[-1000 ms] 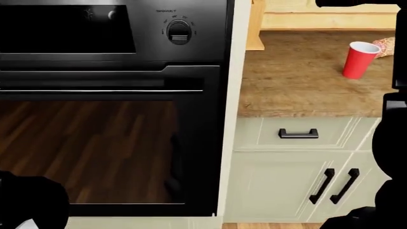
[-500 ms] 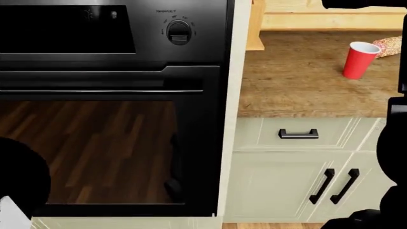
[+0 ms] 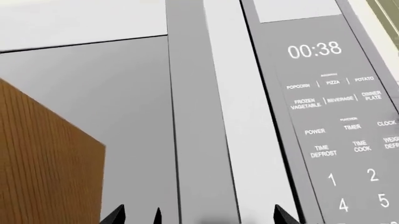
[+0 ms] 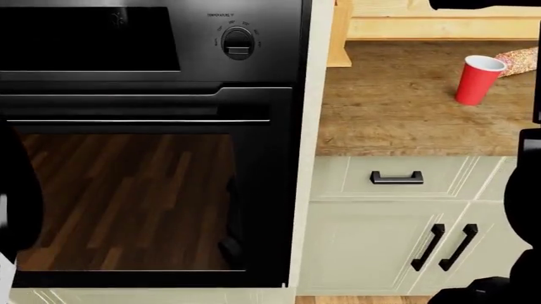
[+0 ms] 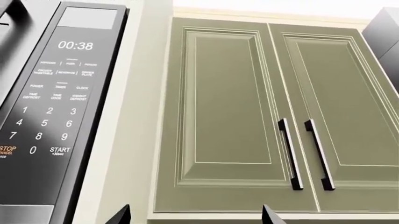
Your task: Open the microwave door
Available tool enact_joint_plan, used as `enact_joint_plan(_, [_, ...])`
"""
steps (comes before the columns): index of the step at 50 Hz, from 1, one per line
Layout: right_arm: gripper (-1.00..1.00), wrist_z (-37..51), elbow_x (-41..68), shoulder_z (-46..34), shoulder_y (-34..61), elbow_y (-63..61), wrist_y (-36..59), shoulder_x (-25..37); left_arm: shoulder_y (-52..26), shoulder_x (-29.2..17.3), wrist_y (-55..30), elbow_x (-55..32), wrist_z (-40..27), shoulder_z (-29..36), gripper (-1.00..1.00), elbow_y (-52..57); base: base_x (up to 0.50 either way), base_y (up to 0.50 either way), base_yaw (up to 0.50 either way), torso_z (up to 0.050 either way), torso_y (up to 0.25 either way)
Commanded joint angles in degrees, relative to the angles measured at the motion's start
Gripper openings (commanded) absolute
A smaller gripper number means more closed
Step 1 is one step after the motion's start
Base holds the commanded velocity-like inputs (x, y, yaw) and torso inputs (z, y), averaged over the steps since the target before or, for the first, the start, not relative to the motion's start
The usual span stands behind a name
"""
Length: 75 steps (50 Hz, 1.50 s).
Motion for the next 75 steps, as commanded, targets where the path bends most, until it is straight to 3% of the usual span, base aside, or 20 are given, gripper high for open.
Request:
enact_joint_plan(1, [1.00, 0.45, 0.47, -0.24, 0.53, -0.12, 0.31, 0.36, -2.63, 0.61, 6.01, 2.71, 1.92, 3.08, 1.00, -10.46, 0.00, 0.00, 0.00, 0.000, 0.000])
enact_joint_plan(13, [1.00, 0.82, 0.87, -0.53, 1.21, 0.22, 0.41, 0.79, -3.04, 1.26, 10.18, 4.21, 2.90, 4.69, 1.00, -17.83, 0.00, 0.00, 0.00, 0.000, 0.000])
enact_joint_plan(28, [1.00, 1.26, 1.36, -0.29, 0.89, 0.25, 0.05, 1.29, -2.50, 1.61, 10.89, 4.30, 3.27, 5.81, 1.00, -18.82, 0.00, 0.00, 0.00, 0.000, 0.000])
enact_joint_plan(29, [1.00, 1.29, 1.40, -0.29, 0.88, 0.23, 0.07, 1.31, -2.48, 1.60, 10.94, 4.30, 3.14, 5.73, -1.00, -18.76, 0.00, 0.00, 0.00, 0.000, 0.000])
enact_joint_plan(47, [1.00, 1.91, 2.03, -0.37, 0.61, 0.20, -0.15, 1.70, -2.13, 1.22, 8.68, 2.75, 1.72, 4.26, -1.00, -14.25, 0.00, 0.00, 0.00, 0.000, 0.000])
enact_joint_plan(63, [1.00, 2.26, 3.09, 0.33, 1.36, 0.05, 0.17, 1.91, -6.38, 1.56, -3.63, -4.03, -0.49, 0.04, -1.00, 2.36, 0.00, 0.00, 0.00, 0.001, 0.001])
enact_joint_plan(75, [1.00, 2.79, 3.80, 0.72, 1.40, -0.72, 0.68, 2.18, -7.46, 1.83, -16.93, -12.15, -4.09, -6.77, -1.00, 17.19, 0.00, 0.00, 0.00, 0.001, 0.004])
